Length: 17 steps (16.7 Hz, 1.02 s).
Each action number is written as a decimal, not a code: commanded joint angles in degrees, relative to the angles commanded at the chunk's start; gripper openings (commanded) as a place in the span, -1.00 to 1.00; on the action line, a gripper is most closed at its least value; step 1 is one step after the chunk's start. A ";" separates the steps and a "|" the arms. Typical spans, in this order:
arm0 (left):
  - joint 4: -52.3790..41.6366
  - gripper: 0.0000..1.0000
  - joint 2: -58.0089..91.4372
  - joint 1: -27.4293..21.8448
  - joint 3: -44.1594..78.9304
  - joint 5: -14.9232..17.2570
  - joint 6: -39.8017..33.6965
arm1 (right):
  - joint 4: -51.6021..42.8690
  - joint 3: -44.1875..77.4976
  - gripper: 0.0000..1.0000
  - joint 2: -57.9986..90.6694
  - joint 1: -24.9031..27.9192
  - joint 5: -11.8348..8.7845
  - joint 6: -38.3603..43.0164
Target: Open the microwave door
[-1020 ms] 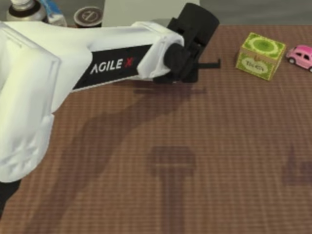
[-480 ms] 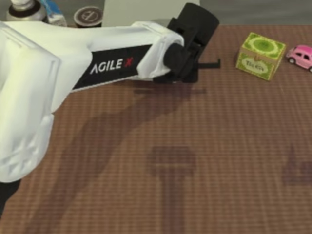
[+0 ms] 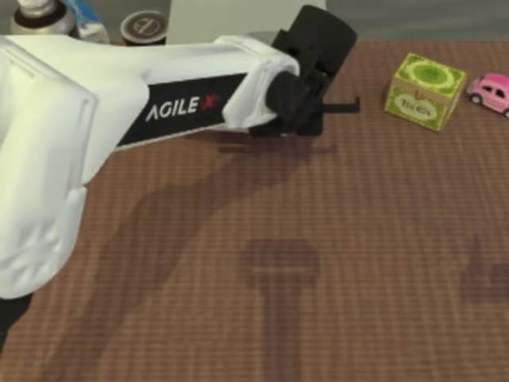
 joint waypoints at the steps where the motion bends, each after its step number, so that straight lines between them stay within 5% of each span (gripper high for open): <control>1: 0.41 -1.00 -0.45 0.10 -0.71 0.20 0.49 | 0.00 0.00 1.00 0.00 0.00 0.00 0.00; 17: 2.74 -1.00 -2.66 0.63 -4.07 1.45 2.80 | 0.00 0.00 1.00 0.00 0.00 0.00 0.00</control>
